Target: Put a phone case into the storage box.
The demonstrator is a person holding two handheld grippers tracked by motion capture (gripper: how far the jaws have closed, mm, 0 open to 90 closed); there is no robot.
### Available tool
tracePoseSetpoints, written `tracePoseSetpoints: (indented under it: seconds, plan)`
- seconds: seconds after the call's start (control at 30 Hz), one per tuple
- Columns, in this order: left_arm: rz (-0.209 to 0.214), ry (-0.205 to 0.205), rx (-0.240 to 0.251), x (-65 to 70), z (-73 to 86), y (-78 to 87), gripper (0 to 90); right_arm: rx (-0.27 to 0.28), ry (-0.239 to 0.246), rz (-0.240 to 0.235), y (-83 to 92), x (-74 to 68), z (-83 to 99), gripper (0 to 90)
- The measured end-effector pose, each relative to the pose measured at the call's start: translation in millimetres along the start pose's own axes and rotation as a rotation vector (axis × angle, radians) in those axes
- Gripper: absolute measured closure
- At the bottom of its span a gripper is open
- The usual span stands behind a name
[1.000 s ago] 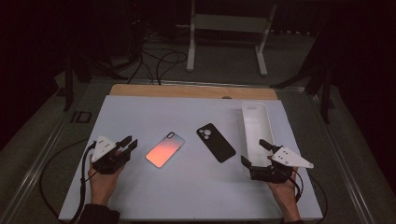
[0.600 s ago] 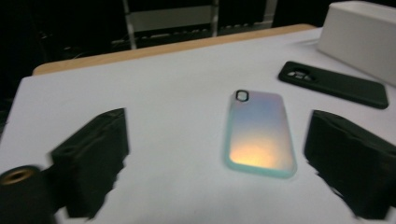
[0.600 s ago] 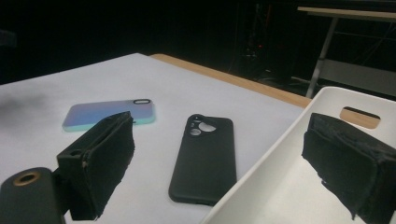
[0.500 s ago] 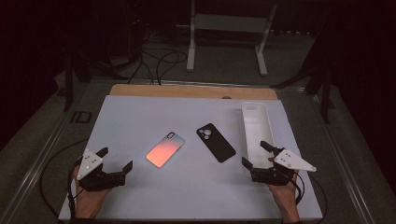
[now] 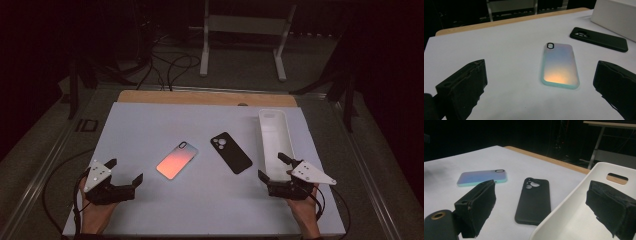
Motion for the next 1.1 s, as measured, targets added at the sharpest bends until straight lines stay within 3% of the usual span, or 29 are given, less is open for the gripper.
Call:
tracePoseSetpoints:
  seconds: [0.5,0.57,0.63,0.7,1.1]
  plan:
    - [0.052,-0.068,-0.164,17.1,-9.1,-40.0,0.0,-0.007,0.001,0.004,-0.8,2.9,-0.6,8.8]
    - [0.065,-0.093,-0.211,19.7,-7.1,-52.6,0.0,-0.005,0.001,0.008,-0.4,4.6,-0.8,8.8]
    - [0.072,-0.093,-0.228,20.1,-6.4,-56.7,0.0,-0.007,-0.001,0.012,-0.2,5.1,-0.6,8.9]
    - [0.087,-0.087,-0.292,21.3,-2.8,-68.2,0.0,-0.009,-0.002,0.014,0.2,6.3,-0.6,8.9]
    - [0.101,-0.118,-0.382,25.4,5.5,-98.4,0.0,-0.005,-0.005,0.014,0.4,6.9,-1.7,8.9]
Point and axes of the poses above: each handheld gripper's, and its own axes: y roughly backward along the jaws, z roughly out of its underside, x roughly to its right, the point moved 6 cm from there along -y, roughly forward along the jaws, and after that the axes turned 10 degrees about x, right-handed, at the moved point
